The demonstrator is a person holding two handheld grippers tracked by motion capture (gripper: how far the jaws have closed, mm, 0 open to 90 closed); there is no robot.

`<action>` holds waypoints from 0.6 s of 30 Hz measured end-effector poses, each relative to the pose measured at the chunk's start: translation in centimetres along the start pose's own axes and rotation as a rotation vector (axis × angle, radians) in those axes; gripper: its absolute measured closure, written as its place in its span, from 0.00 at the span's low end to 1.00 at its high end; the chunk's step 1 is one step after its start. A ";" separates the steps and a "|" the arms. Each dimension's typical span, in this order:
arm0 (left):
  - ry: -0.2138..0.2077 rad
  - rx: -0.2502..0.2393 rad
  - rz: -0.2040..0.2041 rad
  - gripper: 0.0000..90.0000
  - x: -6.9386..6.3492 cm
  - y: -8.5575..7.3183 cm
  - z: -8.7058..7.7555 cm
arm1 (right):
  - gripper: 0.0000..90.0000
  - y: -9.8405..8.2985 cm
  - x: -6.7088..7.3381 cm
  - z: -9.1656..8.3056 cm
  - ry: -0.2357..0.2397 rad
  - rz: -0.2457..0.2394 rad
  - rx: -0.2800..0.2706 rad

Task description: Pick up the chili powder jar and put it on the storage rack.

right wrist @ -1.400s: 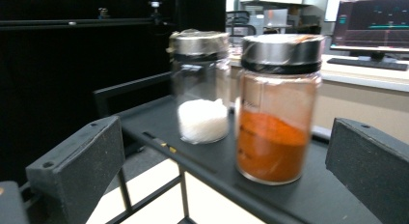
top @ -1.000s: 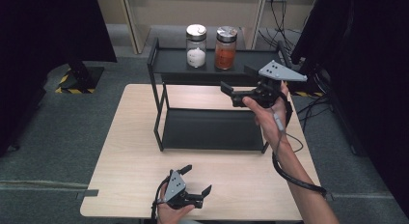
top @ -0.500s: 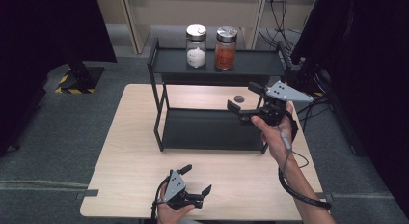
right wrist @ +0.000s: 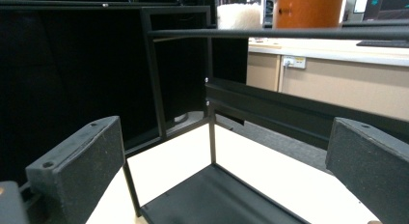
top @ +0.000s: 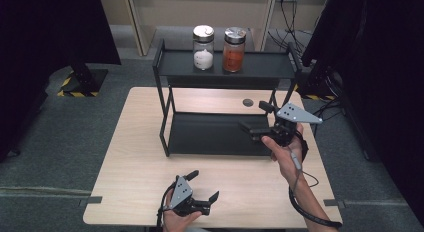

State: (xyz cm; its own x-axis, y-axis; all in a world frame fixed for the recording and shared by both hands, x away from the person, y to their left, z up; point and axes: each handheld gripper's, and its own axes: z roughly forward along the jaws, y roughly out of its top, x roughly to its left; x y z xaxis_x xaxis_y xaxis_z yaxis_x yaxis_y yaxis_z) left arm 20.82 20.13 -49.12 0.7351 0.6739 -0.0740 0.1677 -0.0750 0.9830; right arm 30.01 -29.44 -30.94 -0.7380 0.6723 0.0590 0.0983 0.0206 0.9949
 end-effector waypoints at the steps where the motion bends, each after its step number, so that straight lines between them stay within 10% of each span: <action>1: 0.001 0.000 0.000 0.01 0.0 0.0 0.0 | 0.00 -0.2 0.0 0.0 0.001 0.001 0.000; 18: 0.003 0.000 0.000 0.01 0.0 0.0 0.0 | 0.00 -4.4 1.2 -1.3 0.018 -0.001 0.015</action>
State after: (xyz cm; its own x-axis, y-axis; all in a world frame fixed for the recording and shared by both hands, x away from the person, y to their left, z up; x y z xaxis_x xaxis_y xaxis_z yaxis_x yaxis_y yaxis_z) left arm 20.81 20.15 -49.12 0.7334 0.6758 -0.0732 0.1673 -0.0751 0.9830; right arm 27.83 -29.70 -35.17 -0.7499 0.6589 0.0600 0.1081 0.0325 0.9936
